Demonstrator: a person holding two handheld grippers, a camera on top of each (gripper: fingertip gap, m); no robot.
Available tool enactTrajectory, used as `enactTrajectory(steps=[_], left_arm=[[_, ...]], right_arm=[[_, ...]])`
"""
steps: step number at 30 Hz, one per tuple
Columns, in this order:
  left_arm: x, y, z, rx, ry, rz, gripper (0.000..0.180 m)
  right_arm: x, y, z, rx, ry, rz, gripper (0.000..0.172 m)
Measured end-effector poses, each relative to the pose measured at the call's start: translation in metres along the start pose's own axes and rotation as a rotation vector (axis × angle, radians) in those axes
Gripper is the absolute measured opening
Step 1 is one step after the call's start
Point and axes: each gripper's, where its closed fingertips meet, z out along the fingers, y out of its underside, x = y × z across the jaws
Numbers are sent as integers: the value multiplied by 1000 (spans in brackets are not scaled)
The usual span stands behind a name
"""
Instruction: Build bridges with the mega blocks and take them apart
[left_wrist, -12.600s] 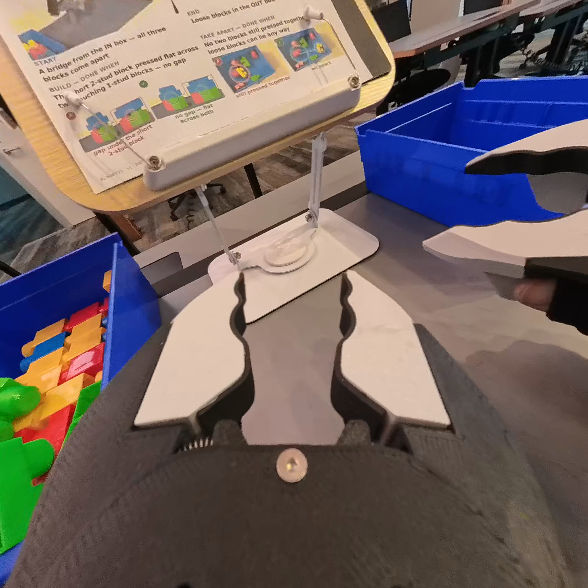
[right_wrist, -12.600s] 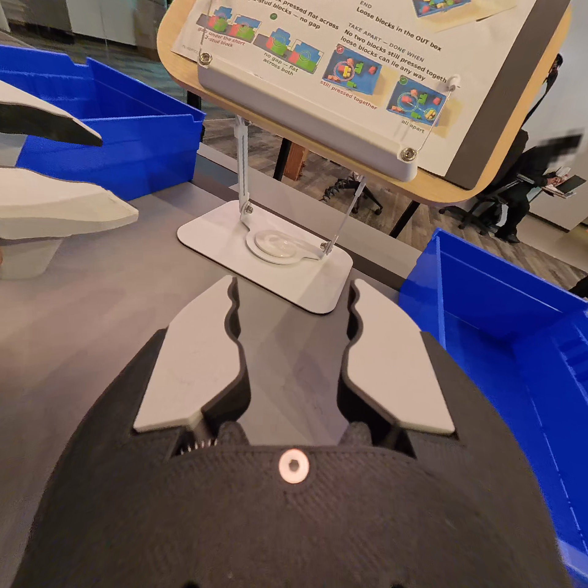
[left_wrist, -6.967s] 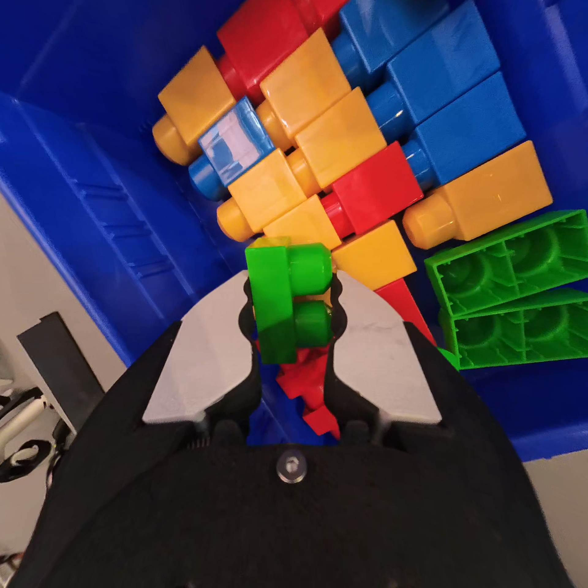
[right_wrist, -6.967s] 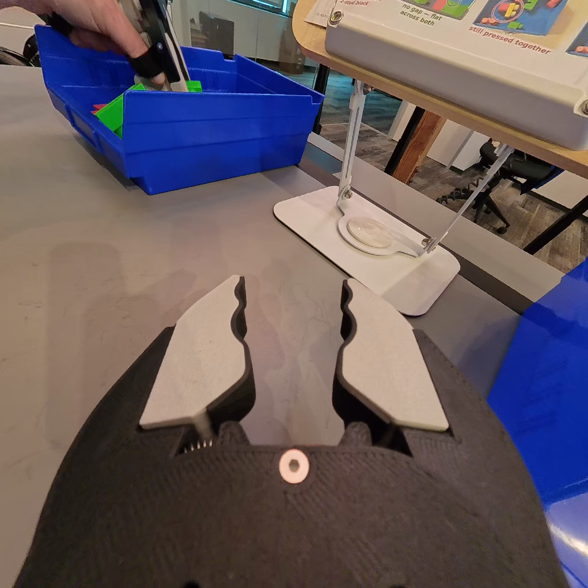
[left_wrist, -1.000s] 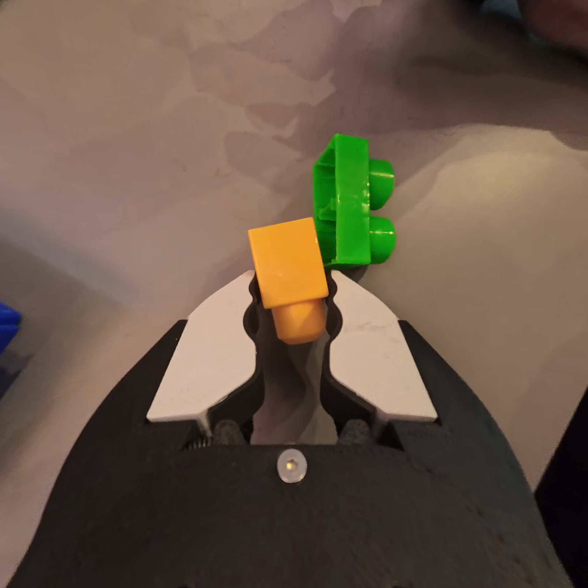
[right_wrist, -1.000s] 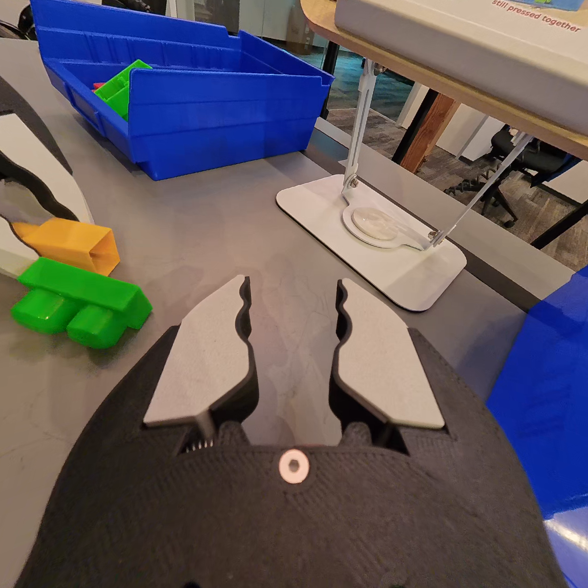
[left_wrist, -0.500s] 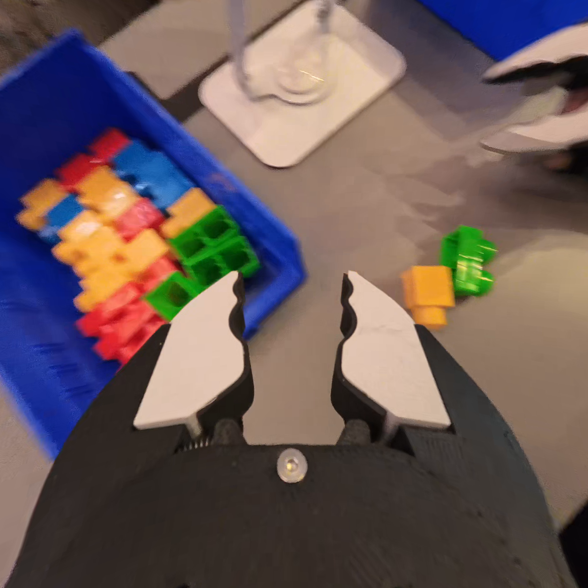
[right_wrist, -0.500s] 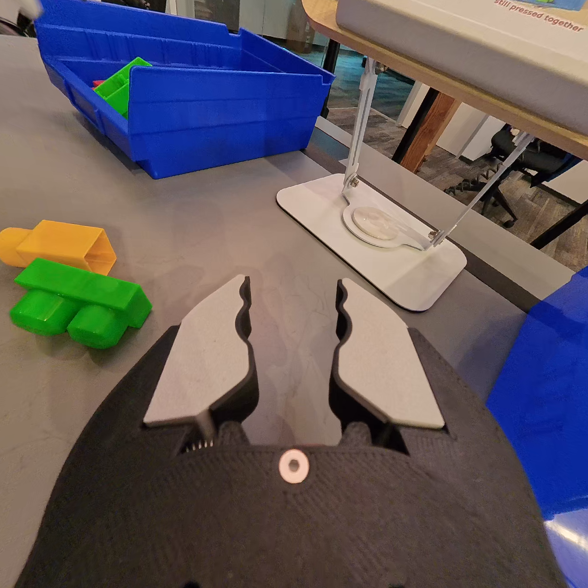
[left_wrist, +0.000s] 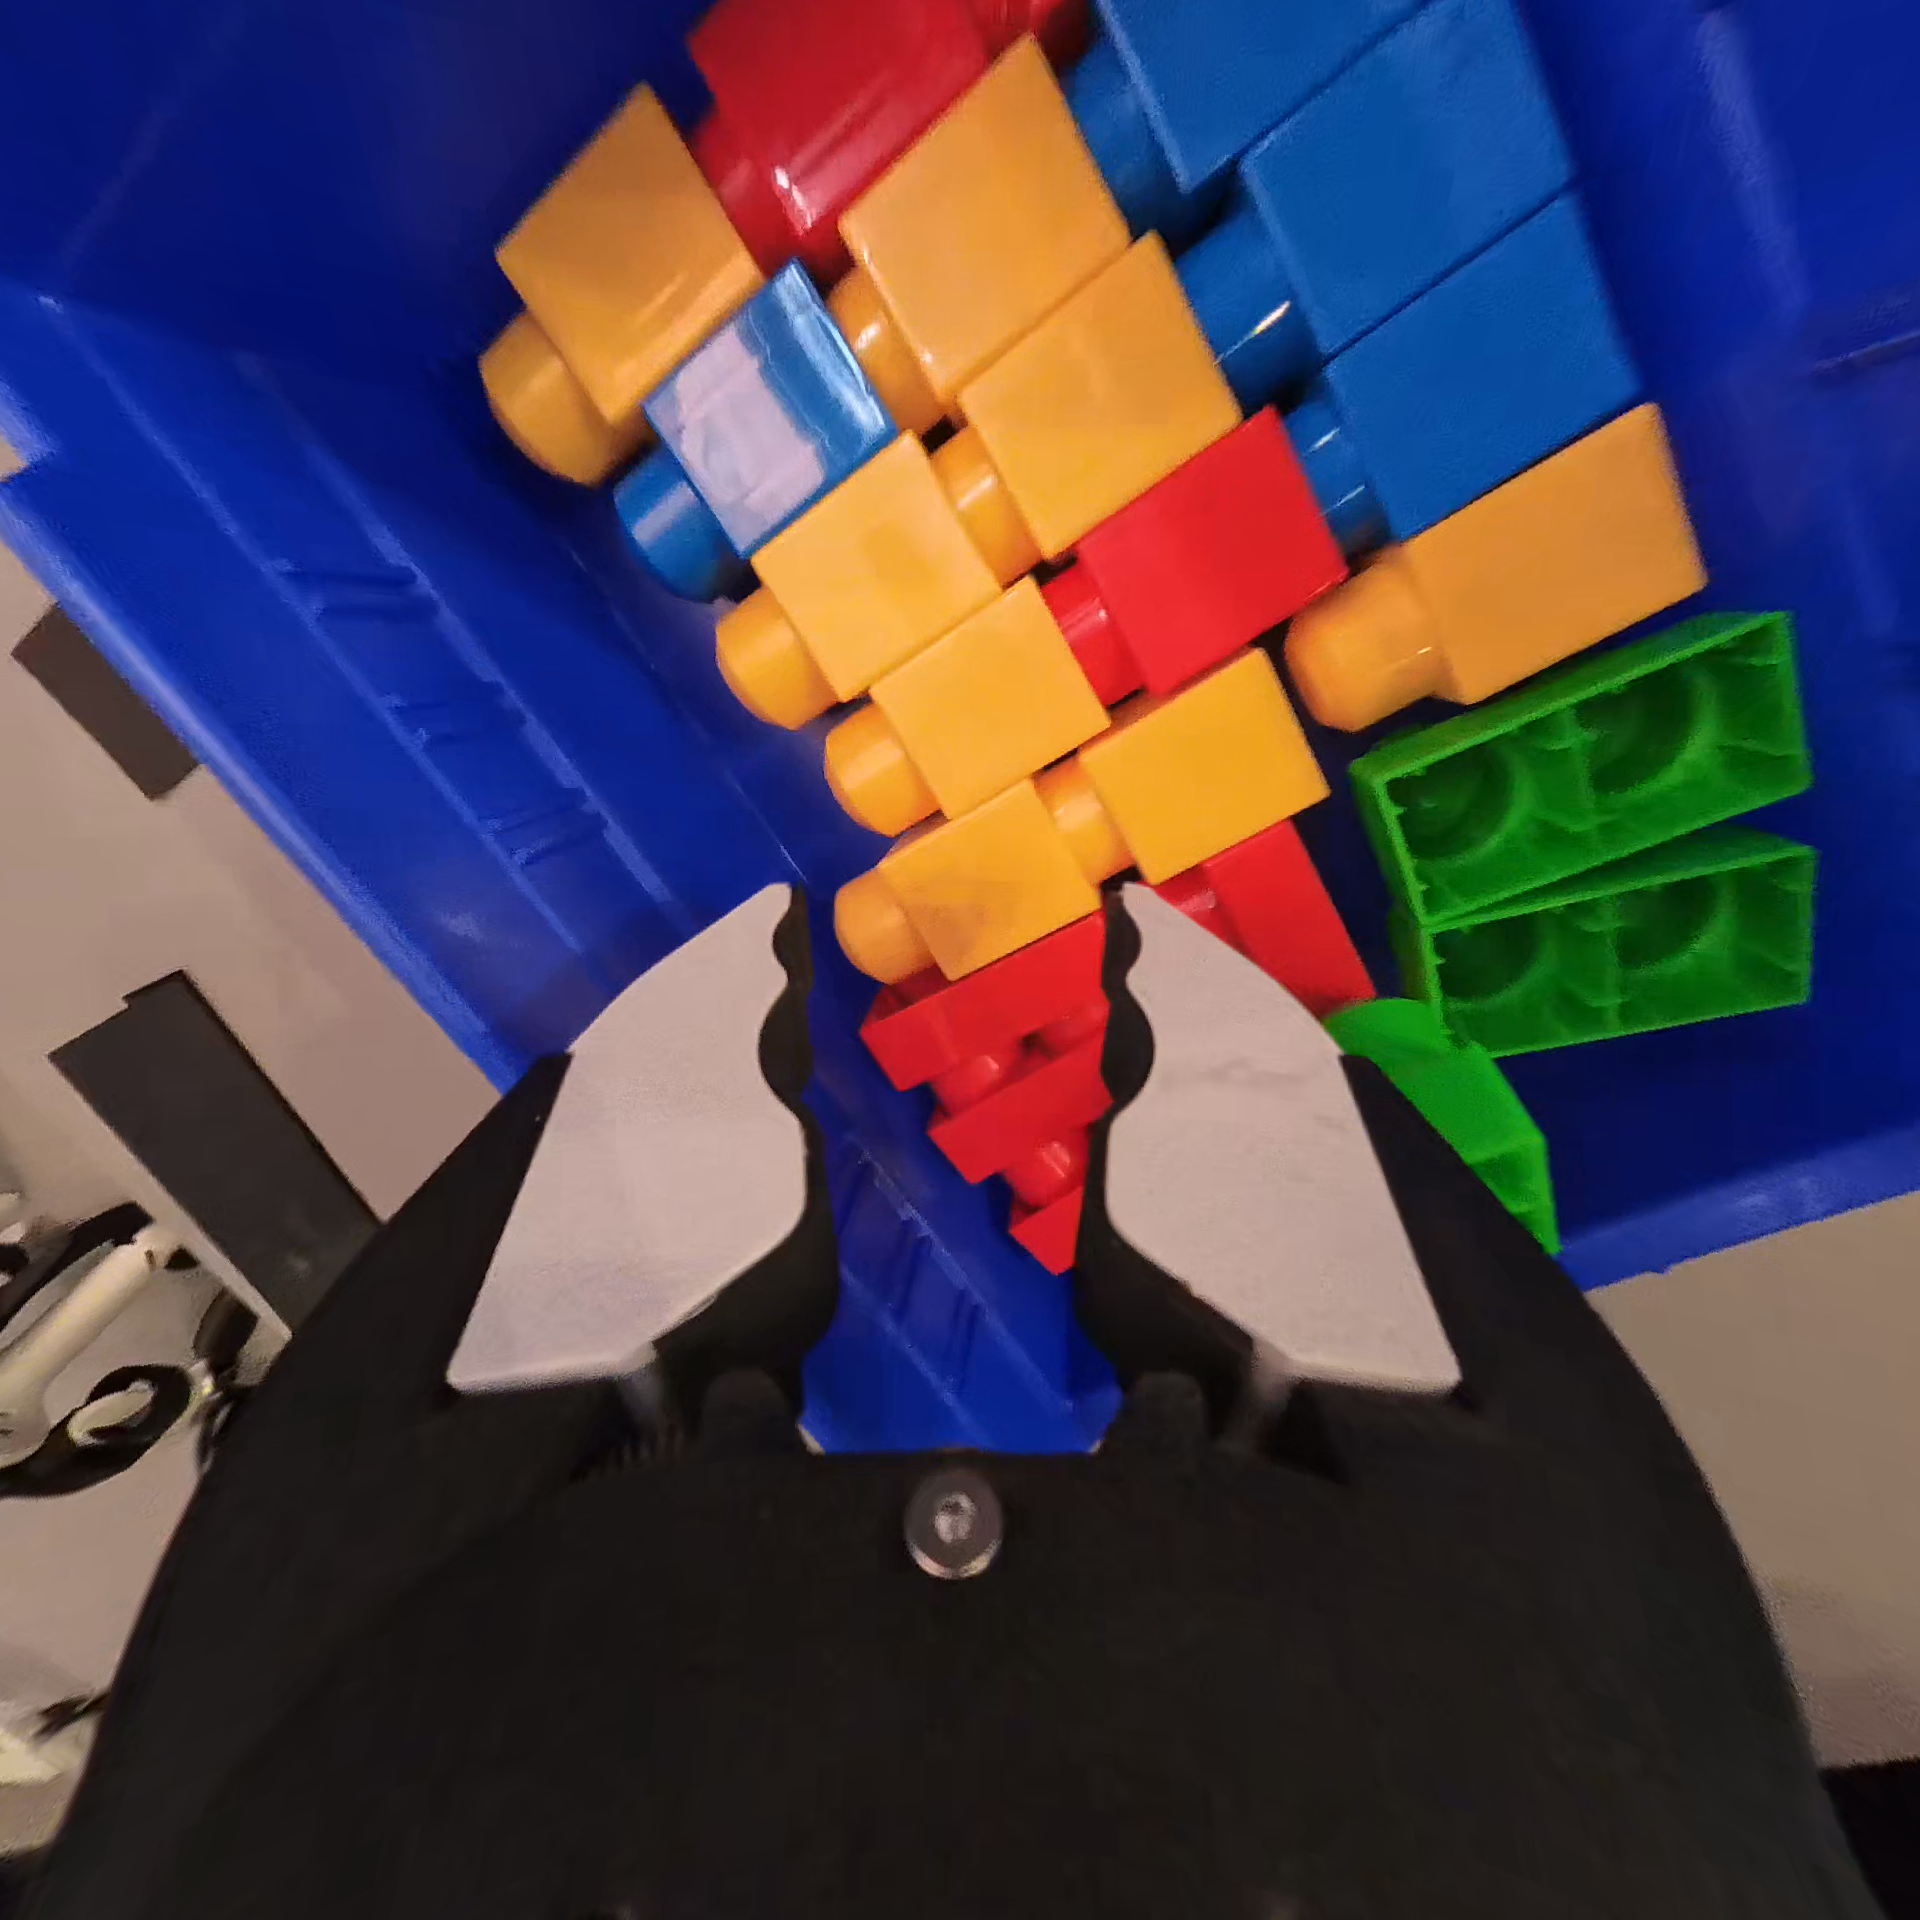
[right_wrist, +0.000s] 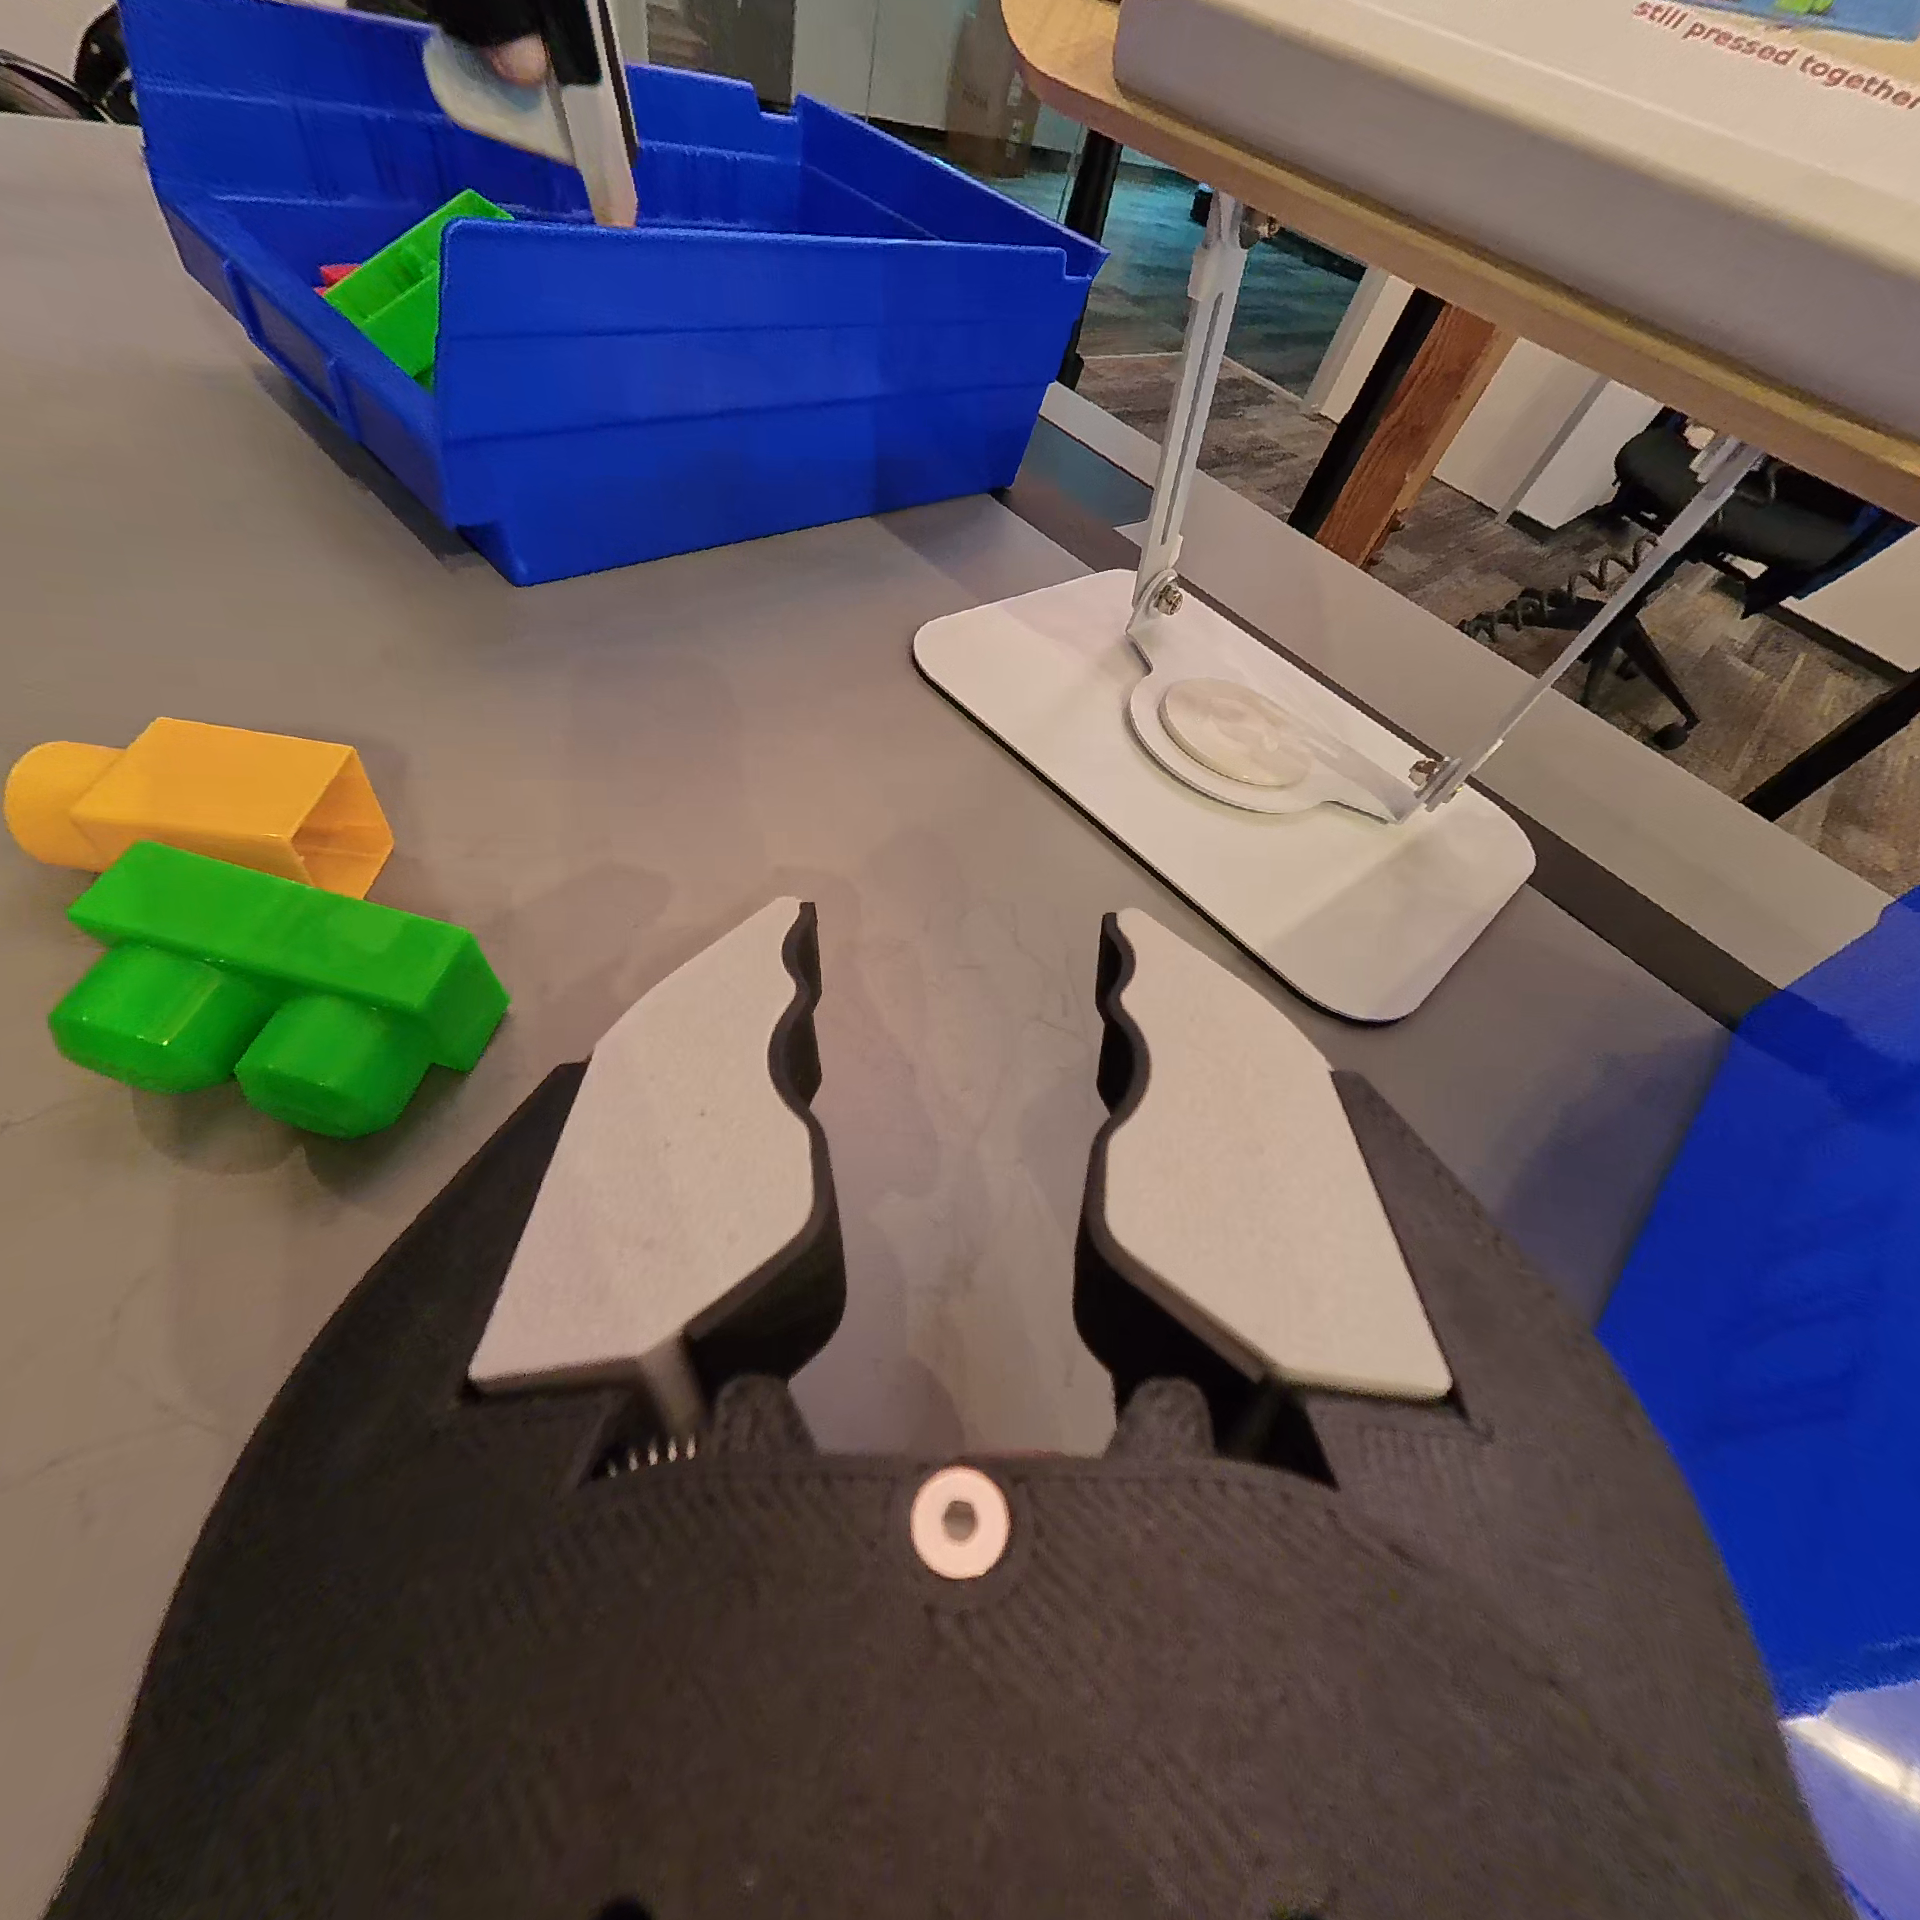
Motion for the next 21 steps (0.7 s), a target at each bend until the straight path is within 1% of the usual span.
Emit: enactTrajectory(steps=[2, 3, 5, 6, 8, 10, 12, 13, 14, 15, 18, 20, 21], left_arm=[[-4, 9, 10, -87, -32, 40, 54], [-3, 10, 15, -108, -31, 47, 54], [3, 9, 24, -123, 11, 50, 52], [7, 6, 24, -109, 35, 40, 54], [7, 5, 25, -121, 36, 47, 55], [13, 7, 28, -132, 99, 37, 55], [23, 13, 36, -156, 182, 22, 62], [23, 17, 41, -177, 185, 27, 65], [19, 24, 45, -223, 144, 45, 64], [19, 24, 46, -224, 127, 63, 64], [29, 16, 44, -189, 144, 79, 64], [26, 17, 46, -199, 112, 97, 64], [27, 16, 45, -184, 122, 93, 63]], right_arm=[[0, 0, 0, 1, -1, 3, 52], [0, 0, 0, 1, -1, 4, 52], [0, 0, 0, -1, -2, 2, 52], [0, 0, 0, -2, -3, 1, 52], [0, 0, 0, -3, -3, 1, 52], [0, 0, 0, -3, -4, 4, 52], [0, 0, 1, -4, -5, 4, 52], [0, 0, 1, -4, -5, 3, 52], [0, 0, 1, -4, -4, 3, 52], [0, 0, 0, -3, -4, 3, 52], [0, 1, 1, -5, -6, 3, 52], [-1, 1, 1, -7, -6, 1, 52], [-1, 1, 1, -7, -6, 1, 52]])
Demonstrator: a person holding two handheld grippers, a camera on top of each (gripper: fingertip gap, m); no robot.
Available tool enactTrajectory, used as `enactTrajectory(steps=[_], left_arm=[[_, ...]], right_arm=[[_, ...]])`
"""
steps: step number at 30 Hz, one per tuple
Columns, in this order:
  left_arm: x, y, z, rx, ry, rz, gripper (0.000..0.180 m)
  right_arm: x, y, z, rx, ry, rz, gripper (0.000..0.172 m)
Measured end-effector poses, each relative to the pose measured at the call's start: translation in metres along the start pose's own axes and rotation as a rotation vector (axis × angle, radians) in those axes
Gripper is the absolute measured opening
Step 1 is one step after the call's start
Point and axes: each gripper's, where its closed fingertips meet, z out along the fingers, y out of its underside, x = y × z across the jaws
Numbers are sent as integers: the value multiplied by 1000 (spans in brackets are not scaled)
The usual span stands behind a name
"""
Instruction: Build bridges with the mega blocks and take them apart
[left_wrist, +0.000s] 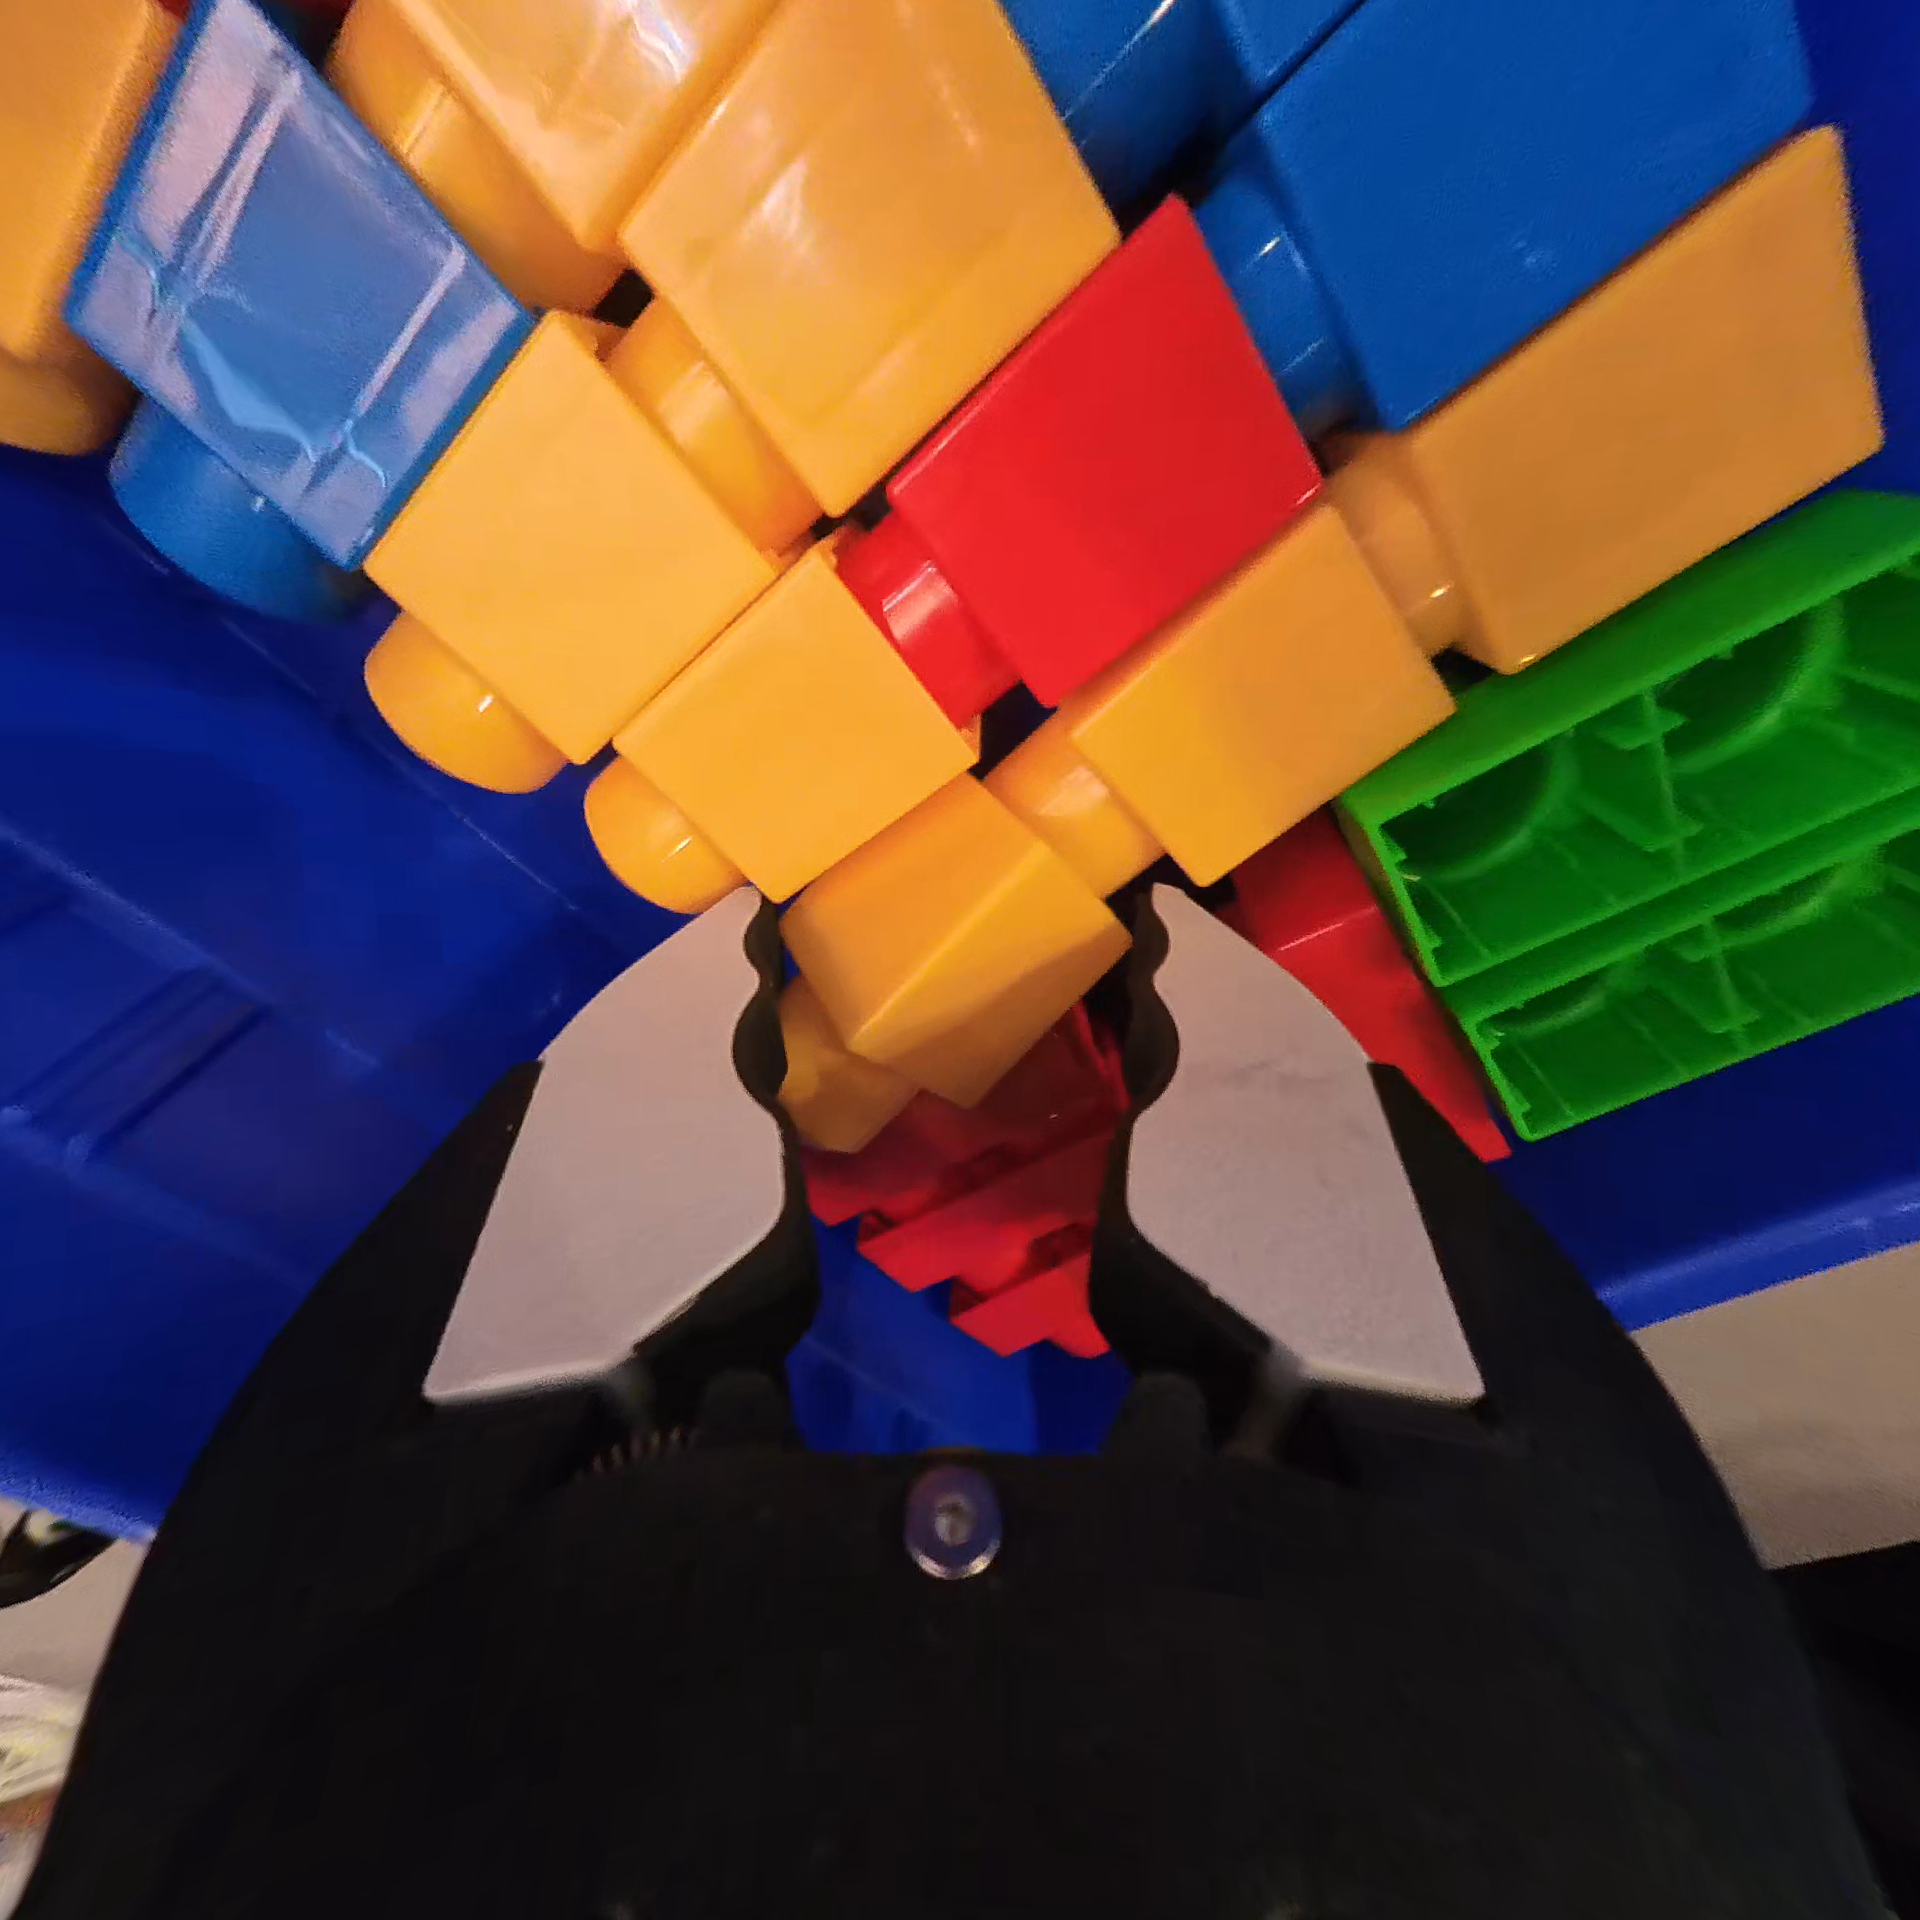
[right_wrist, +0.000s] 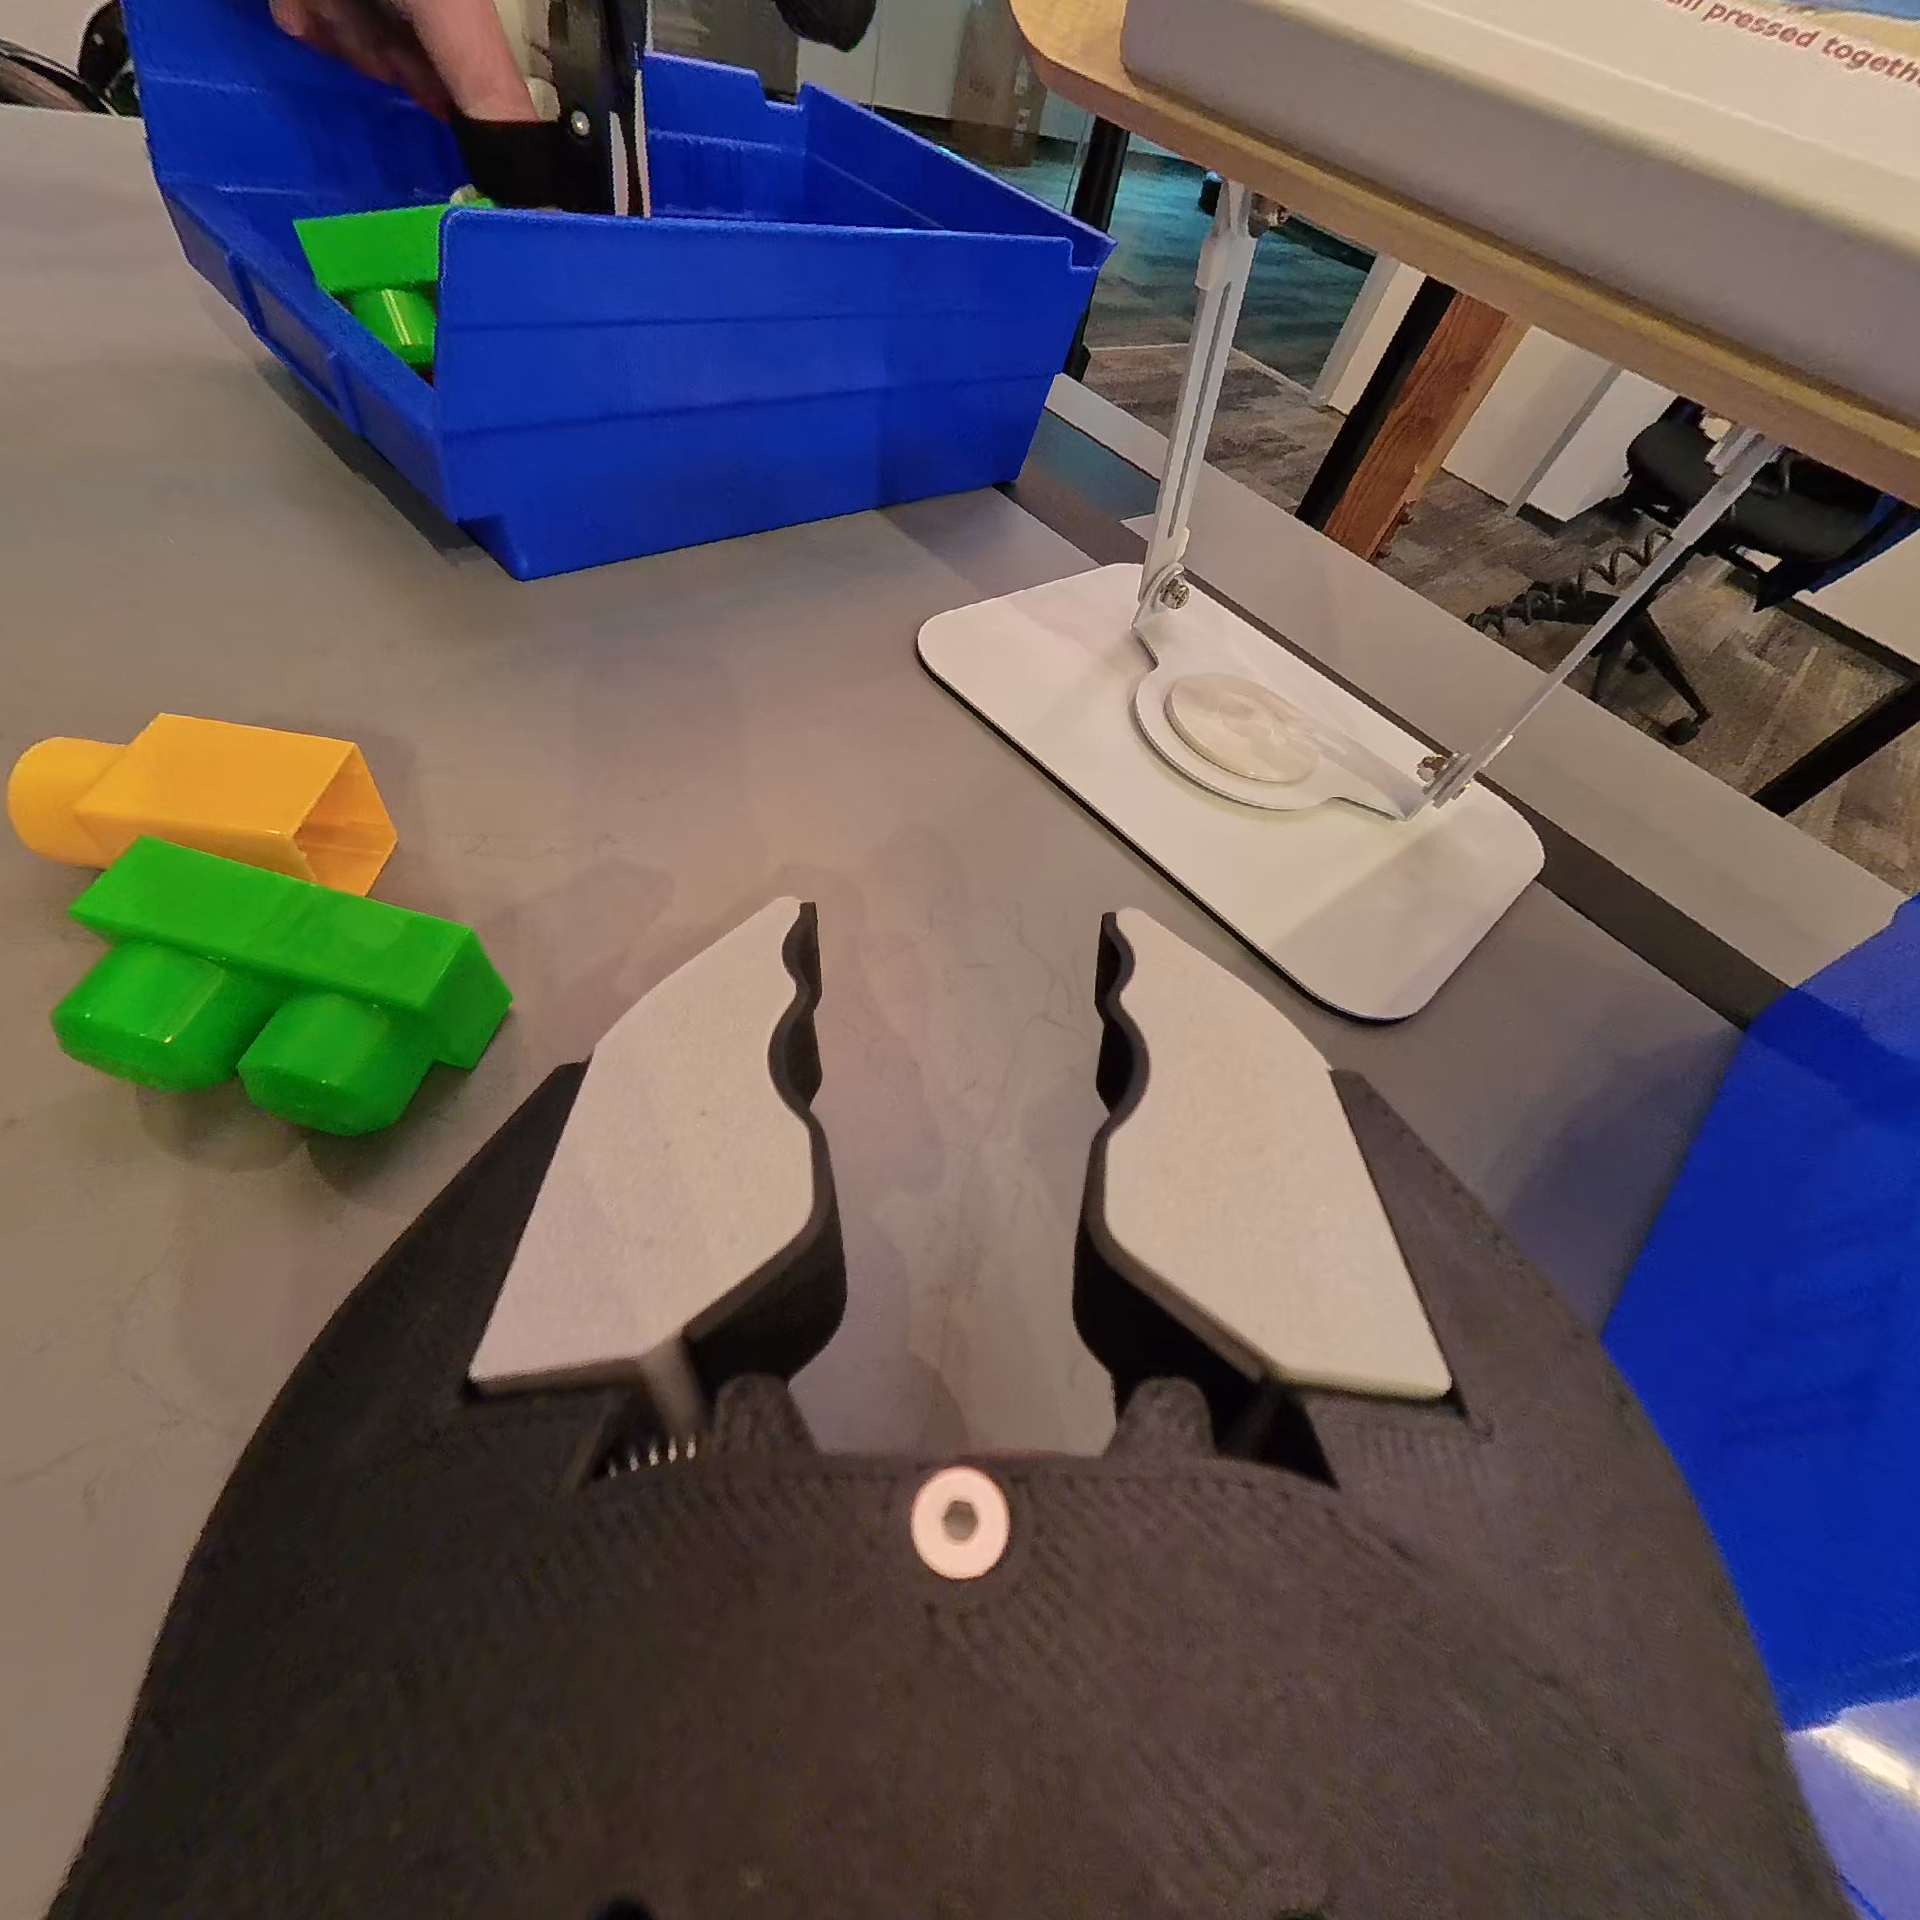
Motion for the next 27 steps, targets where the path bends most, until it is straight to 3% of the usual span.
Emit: enactTrajectory(steps=[8, 13, 20, 27], left_arm=[[-3, 2, -16, 107, -40, 60, 64], [-11, 7, -27, 131, -140, 102, 63], [-15, 6, -78, 296, -244, 82, 63], [49, 16, -141, 492, -224, 161, 63]], right_arm=[[0, 0, 0, -1, -1, -1, 51], [0, 0, 0, -3, -2, -2, 51], [0, 0, 1, -3, -1, -3, 51], [-1, 0, 1, -1, 0, -6, 51]])
